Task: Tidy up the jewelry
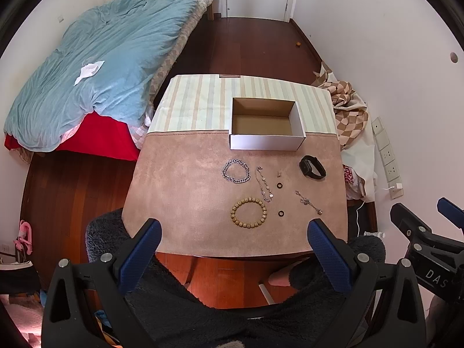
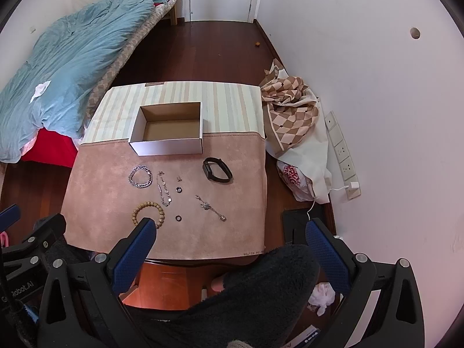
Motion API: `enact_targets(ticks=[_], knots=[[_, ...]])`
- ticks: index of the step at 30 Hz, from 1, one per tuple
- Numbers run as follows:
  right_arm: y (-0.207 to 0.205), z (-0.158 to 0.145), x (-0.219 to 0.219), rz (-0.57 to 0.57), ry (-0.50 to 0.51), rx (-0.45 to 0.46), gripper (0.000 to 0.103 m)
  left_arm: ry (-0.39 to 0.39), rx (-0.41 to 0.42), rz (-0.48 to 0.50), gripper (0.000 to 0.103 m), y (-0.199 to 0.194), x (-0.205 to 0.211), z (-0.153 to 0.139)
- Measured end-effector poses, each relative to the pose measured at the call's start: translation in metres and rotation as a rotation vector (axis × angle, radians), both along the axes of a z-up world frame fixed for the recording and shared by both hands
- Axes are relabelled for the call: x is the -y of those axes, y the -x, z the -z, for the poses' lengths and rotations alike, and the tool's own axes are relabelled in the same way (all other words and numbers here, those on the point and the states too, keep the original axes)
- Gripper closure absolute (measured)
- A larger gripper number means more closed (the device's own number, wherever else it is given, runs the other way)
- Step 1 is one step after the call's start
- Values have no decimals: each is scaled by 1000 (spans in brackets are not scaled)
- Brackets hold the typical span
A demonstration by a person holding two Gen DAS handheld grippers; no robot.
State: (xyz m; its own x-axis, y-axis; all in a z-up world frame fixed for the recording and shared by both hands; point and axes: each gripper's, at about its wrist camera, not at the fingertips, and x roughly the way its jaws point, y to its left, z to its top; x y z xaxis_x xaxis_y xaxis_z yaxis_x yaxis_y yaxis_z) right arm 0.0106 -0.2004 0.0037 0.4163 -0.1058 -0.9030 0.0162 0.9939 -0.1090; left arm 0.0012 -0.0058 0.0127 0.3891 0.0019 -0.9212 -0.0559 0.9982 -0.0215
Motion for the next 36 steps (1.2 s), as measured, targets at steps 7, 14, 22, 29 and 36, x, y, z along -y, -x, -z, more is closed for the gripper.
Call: enact_targets(ticks=[7,14,22,29,36], knots=[[1,-2,0,0,-2,3,0,8,-1,4,0,0,-6,0],[1,-2,2,-4,-5,3,0,5,1,-2,0,1,-4,0],[1,-5,2,-9,-3,8,0,11,-5,-1,0,2,-6,-1],[0,-7,2,-10,0,7,0,15,-9,-1,0,2,-6,0],[-1,-8,1,-10,0,7,0,18,-8,-4,0,2,-7,0]])
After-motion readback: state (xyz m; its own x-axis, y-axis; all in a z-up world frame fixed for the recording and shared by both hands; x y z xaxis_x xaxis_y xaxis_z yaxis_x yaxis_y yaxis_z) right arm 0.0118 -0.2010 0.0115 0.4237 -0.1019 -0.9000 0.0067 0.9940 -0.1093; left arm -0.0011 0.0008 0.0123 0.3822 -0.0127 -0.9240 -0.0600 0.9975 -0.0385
